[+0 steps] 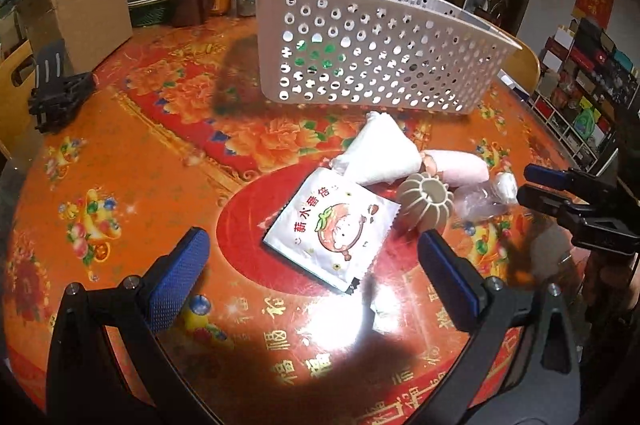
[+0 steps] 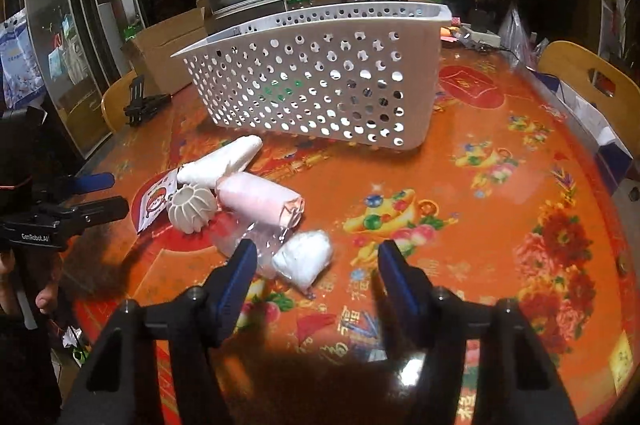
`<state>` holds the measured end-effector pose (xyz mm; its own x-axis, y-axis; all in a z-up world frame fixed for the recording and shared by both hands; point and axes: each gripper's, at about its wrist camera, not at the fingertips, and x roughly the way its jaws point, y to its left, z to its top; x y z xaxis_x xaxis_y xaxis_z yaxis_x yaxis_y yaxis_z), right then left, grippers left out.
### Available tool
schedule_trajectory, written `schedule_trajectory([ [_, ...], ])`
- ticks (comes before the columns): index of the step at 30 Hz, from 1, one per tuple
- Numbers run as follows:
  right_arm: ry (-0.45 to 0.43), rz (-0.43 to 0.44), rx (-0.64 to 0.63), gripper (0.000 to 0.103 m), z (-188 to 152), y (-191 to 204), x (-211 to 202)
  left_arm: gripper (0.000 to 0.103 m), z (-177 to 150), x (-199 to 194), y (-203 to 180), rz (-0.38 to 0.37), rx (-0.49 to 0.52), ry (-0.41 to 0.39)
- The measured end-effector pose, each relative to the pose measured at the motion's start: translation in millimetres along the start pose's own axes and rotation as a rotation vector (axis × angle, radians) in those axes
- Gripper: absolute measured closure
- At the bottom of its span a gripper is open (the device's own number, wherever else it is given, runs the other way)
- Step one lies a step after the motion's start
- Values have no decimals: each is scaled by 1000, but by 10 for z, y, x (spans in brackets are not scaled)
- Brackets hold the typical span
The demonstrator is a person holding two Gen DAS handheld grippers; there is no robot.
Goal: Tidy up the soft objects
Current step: 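Move both open tools back toward the remaining items on the table, then grasp the white printed packet with the left tool while the right tool grasps the small white bag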
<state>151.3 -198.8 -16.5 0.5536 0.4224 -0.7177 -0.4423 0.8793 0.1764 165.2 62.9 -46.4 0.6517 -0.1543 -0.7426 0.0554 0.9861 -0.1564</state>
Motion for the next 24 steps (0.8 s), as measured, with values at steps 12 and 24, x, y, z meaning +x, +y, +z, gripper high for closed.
schedule_trajectory([
  [12,21,14,-34,68,12,77,115,0,63,274,-26,0,32,48],
  [24,15,16,-33,69,11,111,128,12,118,508,-116,64,79,92],
])
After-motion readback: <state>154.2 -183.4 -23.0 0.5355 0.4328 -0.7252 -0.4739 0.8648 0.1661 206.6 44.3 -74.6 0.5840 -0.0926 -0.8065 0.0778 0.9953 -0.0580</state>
